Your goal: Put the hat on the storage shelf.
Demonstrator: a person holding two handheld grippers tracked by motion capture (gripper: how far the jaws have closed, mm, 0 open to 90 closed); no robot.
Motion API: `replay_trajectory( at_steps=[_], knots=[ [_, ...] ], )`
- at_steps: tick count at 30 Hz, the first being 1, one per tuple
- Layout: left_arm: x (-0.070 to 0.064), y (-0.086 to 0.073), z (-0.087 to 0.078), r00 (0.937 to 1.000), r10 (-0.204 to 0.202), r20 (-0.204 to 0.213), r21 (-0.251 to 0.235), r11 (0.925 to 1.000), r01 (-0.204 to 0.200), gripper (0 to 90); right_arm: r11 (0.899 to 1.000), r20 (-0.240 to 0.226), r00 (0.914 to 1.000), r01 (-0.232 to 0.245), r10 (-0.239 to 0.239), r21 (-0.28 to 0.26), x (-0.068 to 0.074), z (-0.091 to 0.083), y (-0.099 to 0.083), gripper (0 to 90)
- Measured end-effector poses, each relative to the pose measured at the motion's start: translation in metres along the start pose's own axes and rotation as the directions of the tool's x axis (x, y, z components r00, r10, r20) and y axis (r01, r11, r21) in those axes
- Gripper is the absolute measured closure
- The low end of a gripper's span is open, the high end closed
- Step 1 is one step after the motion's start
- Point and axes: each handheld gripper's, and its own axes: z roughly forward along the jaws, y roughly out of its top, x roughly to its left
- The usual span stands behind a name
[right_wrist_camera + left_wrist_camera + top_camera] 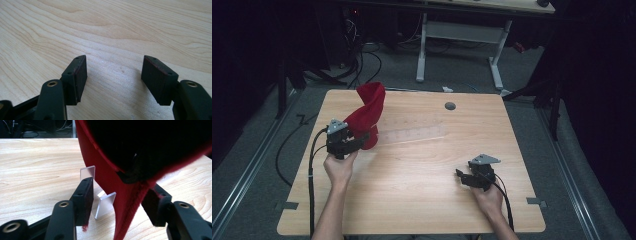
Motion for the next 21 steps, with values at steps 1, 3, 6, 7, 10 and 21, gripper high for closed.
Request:
replay_trajectory(
  at_steps=[1, 3, 6, 7, 10, 21],
  knots=[
    [0.000, 0.000, 0.000, 1.0000, 0.000, -0.003, 0.001, 1.0000, 0.000, 44.1, 1.000, 0.000, 1.0000, 0.000, 0.000, 0.000, 0.000, 0.000, 0.000, 37.6],
    [0.000, 0.000, -0.001, 0.9999, -0.005, -0.009, 0.009, 0.9999, 0.005, 44.7, 1.000, 0.000, 1.0000, -0.002, 0.002, 0.000, 0.000, 0.000, 0.000, 37.6],
    [-0.001, 0.001, -0.002, 0.9998, 0.002, -0.018, -0.001, 1.0000, -0.002, 46.3, 1.000, -0.001, 1.0000, 0.000, 0.000, 0.000, 0.000, 0.000, 0.000, 37.3],
    [-0.002, 0.001, -0.003, 0.9998, -0.003, -0.018, -0.003, 1.0000, 0.003, 46.0, 1.000, -0.002, 1.0000, 0.001, -0.001, -0.001, 0.000, 0.000, 0.000, 37.3],
    [-0.003, 0.001, -0.005, 0.9998, 0.008, -0.020, 0.002, 1.0000, -0.008, 45.1, 1.000, -0.002, 1.0000, 0.001, -0.001, -0.001, 0.000, 0.000, 0.000, 37.3],
    [-0.006, 0.000, -0.015, 0.9996, 0.019, -0.020, 0.003, 0.9998, -0.019, 42.6, 1.000, -0.001, 1.0000, 0.001, -0.001, -0.001, 0.000, 0.000, 0.000, 37.2]
  ],
)
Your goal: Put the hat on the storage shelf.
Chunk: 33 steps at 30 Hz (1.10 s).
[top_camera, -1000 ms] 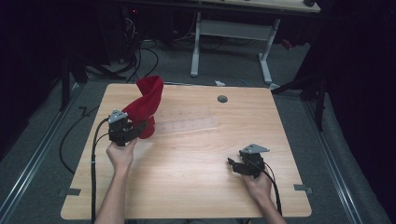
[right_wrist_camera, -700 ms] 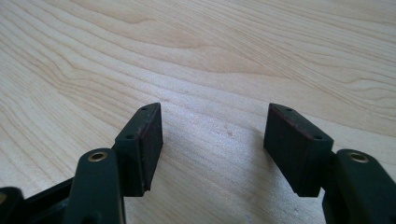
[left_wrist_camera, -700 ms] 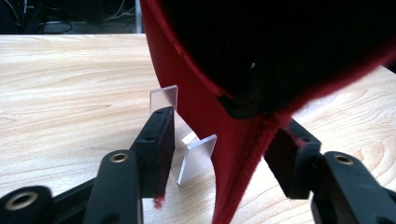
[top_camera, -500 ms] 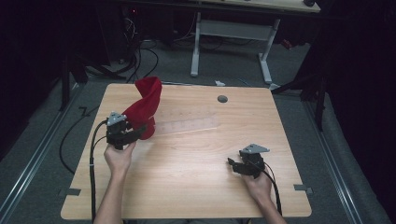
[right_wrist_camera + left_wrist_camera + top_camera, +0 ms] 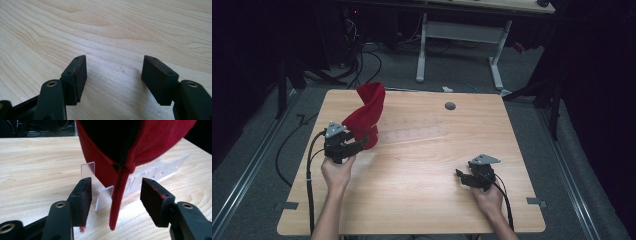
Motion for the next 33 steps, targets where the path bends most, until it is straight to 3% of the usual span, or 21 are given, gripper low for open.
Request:
replay_trajectory(
  at_steps=[4, 8, 12, 16, 33],
  knots=[
    [0.002, -0.001, -0.005, 1.0000, -0.008, -0.004, -0.008, 0.9999, 0.008, 41.7, 1.000, 0.000, 1.0000, 0.000, 0.000, 0.000, 0.000, 0.000, 0.000, 37.1],
    [0.001, -0.002, -0.011, 0.9993, 0.031, -0.020, -0.001, 0.9995, -0.031, 39.9, 1.000, 0.000, 1.0000, 0.000, 0.000, 0.000, 0.000, 0.000, 0.000, 37.1],
    [-0.001, -0.003, -0.018, 0.9988, 0.049, -0.008, 0.003, 0.9988, -0.049, 38.2, 1.000, -0.001, 1.0000, 0.000, 0.000, 0.000, 0.000, 0.000, 0.000, 37.1],
    [0.001, -0.004, -0.024, 0.9999, 0.015, 0.001, -0.015, 0.9998, -0.015, 38.6, 1.000, 0.000, 1.0000, 0.000, 0.000, 0.000, 0.000, 0.000, 0.000, 37.1],
    [-0.002, -0.018, -0.050, 0.9994, -0.018, 0.030, -0.008, 0.9998, 0.018, 39.2, 1.000, 0.000, 1.0000, -0.001, 0.001, 0.000, 0.000, 0.000, 0.000, 37.1]
  ],
)
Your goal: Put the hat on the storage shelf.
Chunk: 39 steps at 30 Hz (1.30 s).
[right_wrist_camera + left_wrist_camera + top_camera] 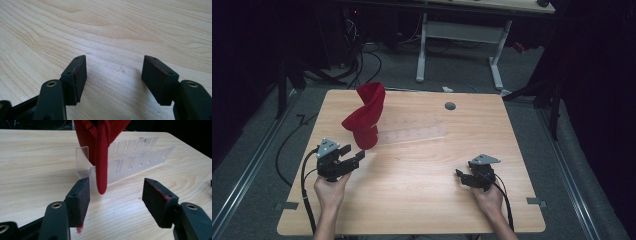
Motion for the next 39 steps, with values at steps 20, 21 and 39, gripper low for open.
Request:
replay_trajectory(
  at_steps=[20, 21, 39],
  knots=[
    [-0.011, -0.040, -0.004, 0.9990, 0.034, 0.031, 0.099, 0.9944, -0.036, 36.0, 1.000, 0.000, 1.0000, 0.000, 0.000, 0.000, 0.000, 0.000, 0.000, 37.1],
    [-0.013, -0.042, -0.004, 0.9987, 0.035, 0.038, 0.111, 0.9931, -0.039, 35.8, 1.000, 0.000, 1.0000, 0.000, 0.000, 0.000, 0.000, 0.000, 0.000, 37.0],
    [-0.027, -0.088, 0.014, 0.9964, 0.062, 0.059, 0.226, 0.9714, -0.073, 32.1, 1.000, 0.001, 1.0000, -0.001, 0.001, 0.001, 0.000, 0.000, 0.000, 36.9]
  ],
)
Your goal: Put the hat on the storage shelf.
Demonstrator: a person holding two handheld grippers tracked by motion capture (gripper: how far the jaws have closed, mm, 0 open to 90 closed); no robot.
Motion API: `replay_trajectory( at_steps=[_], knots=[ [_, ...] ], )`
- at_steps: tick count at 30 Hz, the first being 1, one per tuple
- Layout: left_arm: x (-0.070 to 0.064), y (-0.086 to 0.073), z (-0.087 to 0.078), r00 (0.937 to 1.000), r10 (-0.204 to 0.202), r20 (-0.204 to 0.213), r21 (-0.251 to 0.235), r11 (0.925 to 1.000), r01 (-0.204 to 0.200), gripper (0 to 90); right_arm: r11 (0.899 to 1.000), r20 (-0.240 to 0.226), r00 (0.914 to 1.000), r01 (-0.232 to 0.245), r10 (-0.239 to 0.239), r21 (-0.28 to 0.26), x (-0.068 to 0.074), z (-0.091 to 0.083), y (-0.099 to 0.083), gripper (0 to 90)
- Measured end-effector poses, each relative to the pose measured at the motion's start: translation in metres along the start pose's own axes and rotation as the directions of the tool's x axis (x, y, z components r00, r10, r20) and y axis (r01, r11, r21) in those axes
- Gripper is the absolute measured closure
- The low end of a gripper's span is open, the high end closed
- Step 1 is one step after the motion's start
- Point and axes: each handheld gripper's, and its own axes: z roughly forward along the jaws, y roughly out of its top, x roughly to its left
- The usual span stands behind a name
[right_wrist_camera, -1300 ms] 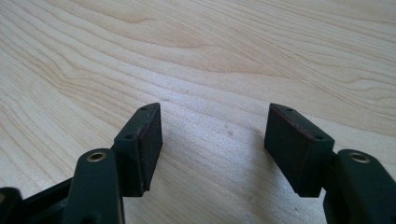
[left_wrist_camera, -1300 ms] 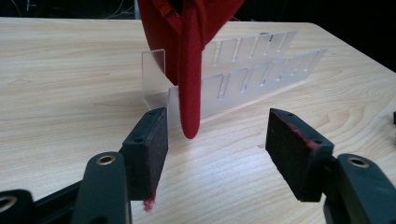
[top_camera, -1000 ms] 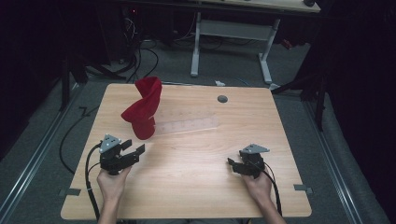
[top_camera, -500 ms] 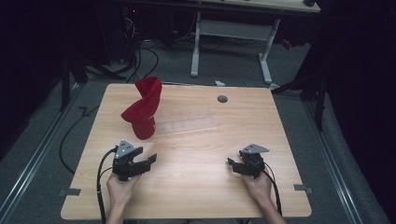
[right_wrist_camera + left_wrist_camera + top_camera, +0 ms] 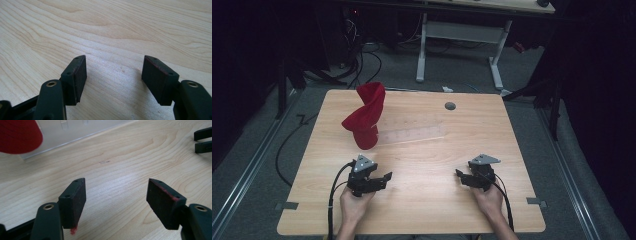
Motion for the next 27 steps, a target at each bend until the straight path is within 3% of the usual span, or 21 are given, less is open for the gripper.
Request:
replay_trajectory(
  at_steps=[5, 10, 15, 20, 27],
  knots=[
    [0.001, -0.010, 0.008, 0.9999, 0.005, -0.016, 0.027, 0.9996, -0.004, 31.5, 1.000, 0.000, 1.0000, 0.000, 0.000, 0.000, 0.000, 0.000, 0.000, 36.9],
    [0.001, -0.022, 0.016, 0.9980, 0.043, -0.047, 0.064, 0.9972, -0.040, 30.6, 1.000, 0.000, 1.0000, 0.000, 0.000, 0.000, 0.000, 0.000, 0.000, 36.9],
    [0.001, -0.028, 0.020, 0.9950, 0.079, -0.060, 0.040, 0.9962, -0.077, 30.1, 1.000, 0.000, 1.0000, 0.000, 0.000, 0.000, 0.000, 0.000, 0.000, 36.9],
    [-0.003, -0.034, 0.022, 0.9853, 0.159, -0.062, 0.055, 0.9862, -0.156, 26.7, 1.000, 0.000, 1.0000, 0.000, 0.000, 0.000, 0.000, 0.000, 0.000, 36.8],
    [-0.003, -0.035, 0.022, 0.9848, 0.162, -0.061, 0.058, 0.9856, -0.159, 24.9, 1.000, -0.001, 1.0000, 0.001, -0.001, 0.000, 0.000, 0.000, 0.000, 36.8]
  ],
)
